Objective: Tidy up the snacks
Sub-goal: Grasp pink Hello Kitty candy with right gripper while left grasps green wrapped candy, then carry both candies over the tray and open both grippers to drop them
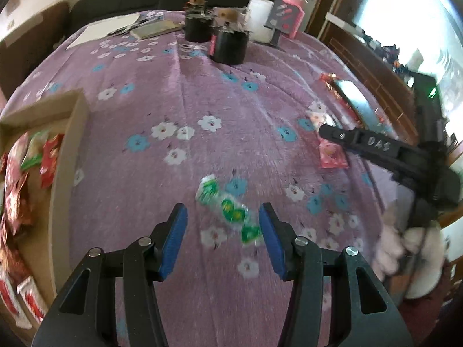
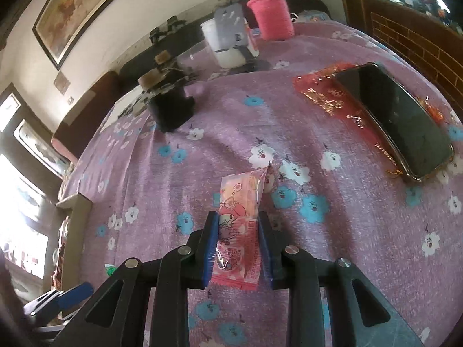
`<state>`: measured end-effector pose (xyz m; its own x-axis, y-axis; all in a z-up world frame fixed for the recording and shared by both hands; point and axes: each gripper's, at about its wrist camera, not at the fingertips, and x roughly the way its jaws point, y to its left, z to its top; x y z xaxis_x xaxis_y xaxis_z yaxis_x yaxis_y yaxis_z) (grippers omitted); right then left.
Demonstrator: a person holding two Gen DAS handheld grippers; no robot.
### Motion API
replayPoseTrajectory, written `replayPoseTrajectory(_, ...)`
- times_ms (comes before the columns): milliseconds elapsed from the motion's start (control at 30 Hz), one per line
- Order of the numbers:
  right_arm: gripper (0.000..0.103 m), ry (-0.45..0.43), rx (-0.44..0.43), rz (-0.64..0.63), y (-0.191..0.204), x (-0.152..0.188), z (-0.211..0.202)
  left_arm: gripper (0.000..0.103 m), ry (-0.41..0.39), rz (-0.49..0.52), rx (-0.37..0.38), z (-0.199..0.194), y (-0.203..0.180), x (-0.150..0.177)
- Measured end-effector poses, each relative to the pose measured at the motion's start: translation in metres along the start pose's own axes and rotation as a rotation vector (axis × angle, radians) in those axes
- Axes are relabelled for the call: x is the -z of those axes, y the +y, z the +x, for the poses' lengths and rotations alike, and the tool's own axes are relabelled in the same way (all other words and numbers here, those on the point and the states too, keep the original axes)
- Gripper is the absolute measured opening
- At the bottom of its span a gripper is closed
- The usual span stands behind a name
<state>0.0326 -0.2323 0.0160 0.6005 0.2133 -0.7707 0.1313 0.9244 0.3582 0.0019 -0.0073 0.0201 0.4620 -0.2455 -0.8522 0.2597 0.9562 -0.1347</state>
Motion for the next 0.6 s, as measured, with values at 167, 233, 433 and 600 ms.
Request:
replayPoseTrajectory(167,0.028,-0.047,0.034,-0.029,0.005,-0.001,-0.009,0.017,-0.028,0.071,-0.063,0.007,-0.007,0.007)
replayPoseTrajectory(233,0.028,-0.071,0.039,-0.044,0.007,-0.001,-0.014,0.017,-0.03,0.062,-0.05,0.005,-0.005,0.008)
replayPoseTrajectory(433,0.028,-0.102,0.042,-0.075,0.014,0.0,-0.018,0.017,-0.042,0.014,-0.018,-0.007,0.004,0.01)
replayPoseTrajectory(600,0.028,-0.107,0.052,-0.076,0.014,0.001,-0.016,0.017,-0.074,-0.029,0.033,-0.036,0.019,0.02)
